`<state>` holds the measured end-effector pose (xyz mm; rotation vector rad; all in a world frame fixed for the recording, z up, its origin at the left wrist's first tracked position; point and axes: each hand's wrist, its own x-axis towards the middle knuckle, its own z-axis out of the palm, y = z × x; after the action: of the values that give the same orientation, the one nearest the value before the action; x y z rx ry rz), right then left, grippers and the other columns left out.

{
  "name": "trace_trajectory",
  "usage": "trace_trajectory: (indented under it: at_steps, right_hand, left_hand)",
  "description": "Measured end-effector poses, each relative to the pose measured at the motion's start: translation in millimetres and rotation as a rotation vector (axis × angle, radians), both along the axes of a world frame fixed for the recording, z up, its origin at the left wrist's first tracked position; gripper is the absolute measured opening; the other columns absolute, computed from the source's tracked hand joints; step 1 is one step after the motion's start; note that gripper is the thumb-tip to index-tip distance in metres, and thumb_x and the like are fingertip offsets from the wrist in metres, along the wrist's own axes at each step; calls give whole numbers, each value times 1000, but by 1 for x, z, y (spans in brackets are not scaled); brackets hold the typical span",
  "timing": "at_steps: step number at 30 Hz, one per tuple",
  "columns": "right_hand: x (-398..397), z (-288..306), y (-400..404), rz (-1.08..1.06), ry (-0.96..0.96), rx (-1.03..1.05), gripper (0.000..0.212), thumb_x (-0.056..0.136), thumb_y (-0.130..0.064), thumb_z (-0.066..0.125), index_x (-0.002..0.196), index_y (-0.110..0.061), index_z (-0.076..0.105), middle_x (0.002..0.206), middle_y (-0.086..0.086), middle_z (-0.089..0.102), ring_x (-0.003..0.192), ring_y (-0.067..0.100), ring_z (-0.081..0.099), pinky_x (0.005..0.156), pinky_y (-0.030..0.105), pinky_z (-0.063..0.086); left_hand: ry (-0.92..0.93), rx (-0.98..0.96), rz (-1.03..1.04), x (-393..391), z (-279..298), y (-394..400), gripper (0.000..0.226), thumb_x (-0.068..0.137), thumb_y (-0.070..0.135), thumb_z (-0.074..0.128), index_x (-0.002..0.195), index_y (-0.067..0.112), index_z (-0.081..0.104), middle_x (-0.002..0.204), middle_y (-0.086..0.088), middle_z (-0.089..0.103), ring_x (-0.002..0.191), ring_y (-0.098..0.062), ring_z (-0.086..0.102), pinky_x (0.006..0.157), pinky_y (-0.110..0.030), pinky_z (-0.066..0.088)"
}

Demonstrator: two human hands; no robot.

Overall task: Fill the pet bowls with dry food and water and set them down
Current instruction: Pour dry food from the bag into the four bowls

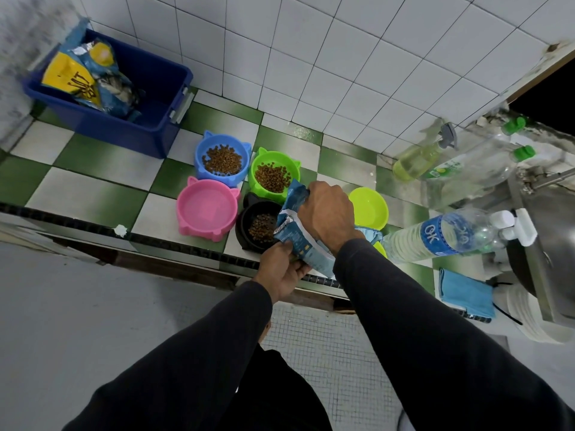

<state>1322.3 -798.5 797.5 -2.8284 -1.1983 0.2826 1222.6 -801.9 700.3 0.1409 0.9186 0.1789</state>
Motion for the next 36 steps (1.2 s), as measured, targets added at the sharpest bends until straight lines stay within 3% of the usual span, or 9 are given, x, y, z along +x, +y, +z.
trace_trajectory:
  at_steps: [8,18,36]
  right_hand:
    - [3,0,3,3,21,-3,27,92,-26,56,110,-8,63,111,22,66,100,44,62,71,36,38]
    - [6,-2,8,12,19,4,29,92,-28,56,111,-8,63,110,21,67,100,44,63,74,37,44]
    - [14,-9,8,-34,46,52,26,91,-28,54,105,-8,64,104,22,68,93,44,63,71,38,45]
  left_hand:
    - [-11,-11,11,1,-2,2,23,111,19,42,112,9,63,87,-11,79,97,-29,69,77,-42,56]
    - [1,-2,12,2,0,7,21,110,19,44,113,10,63,104,-14,73,99,-30,68,87,-43,56]
    - [62,16,12,9,-3,10,29,109,22,47,132,10,60,113,-14,72,100,-29,69,77,-41,58]
